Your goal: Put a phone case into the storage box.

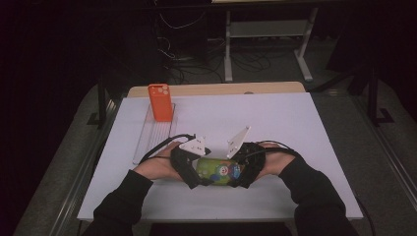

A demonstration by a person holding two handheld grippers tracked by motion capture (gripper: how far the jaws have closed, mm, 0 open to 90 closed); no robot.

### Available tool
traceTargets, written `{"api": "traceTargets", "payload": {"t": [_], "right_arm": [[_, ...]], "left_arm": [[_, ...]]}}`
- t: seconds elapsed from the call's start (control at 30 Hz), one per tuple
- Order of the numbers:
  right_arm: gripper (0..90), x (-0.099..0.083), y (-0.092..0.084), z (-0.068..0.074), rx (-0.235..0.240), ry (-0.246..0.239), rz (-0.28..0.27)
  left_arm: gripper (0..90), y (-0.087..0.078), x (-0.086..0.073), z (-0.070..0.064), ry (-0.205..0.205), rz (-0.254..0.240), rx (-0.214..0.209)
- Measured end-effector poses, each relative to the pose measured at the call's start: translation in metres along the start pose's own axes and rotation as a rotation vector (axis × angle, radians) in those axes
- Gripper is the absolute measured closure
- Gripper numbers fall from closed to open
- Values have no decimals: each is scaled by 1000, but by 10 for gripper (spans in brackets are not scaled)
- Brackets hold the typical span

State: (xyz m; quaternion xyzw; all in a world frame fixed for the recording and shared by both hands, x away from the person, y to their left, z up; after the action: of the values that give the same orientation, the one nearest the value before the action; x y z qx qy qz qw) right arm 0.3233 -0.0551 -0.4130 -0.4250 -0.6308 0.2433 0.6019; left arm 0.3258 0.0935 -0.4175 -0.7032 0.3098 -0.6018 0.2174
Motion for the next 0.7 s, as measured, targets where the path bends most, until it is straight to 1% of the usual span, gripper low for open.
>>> {"api": "traceTargets", "payload": {"t": [0.13,0.17,0.2,0.23,0.27,0.3,0.5,0.57,0.63,0.7], "right_arm": [[152,4,-1,4,10,-23,-9],[152,4,-3,7,17,-4,9],[152,5,-3,7,19,-2,8],[152,5,-4,7,19,0,6],[152,5,-4,7,20,-4,2],[152,6,-3,5,17,-21,-14],[152,6,-5,7,15,-24,-16],[151,6,-6,7,14,-23,-21],[151,5,-6,7,28,-13,-31],[151,5,-6,7,28,-20,-33]], "left_arm": [[0,6,0,-3,16,27,-25],[0,6,-1,-3,30,51,-31],[0,7,-1,-3,31,62,-34],[0,10,-1,-6,18,41,-41],[0,11,-1,-6,19,41,-43],[0,12,-1,-6,22,46,-48],[2,16,0,-8,22,63,-68],[3,17,-1,-8,30,72,-75],[62,17,-1,-8,34,73,-69],[80,17,-1,-7,33,73,-69]]}}
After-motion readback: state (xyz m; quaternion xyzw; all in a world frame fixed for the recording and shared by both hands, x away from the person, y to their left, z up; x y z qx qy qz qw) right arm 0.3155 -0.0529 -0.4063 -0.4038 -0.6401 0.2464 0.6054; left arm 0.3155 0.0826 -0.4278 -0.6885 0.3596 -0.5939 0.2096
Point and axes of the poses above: each handheld gripper's, and its own axes: y roughly forward along the jaws, x roughly out of its top, z roughly to its left, the point moved 5 cm from there along y, roughly forward along the jaws, and after that the axes turned 12 degrees about -x, right-handed, at the moved point
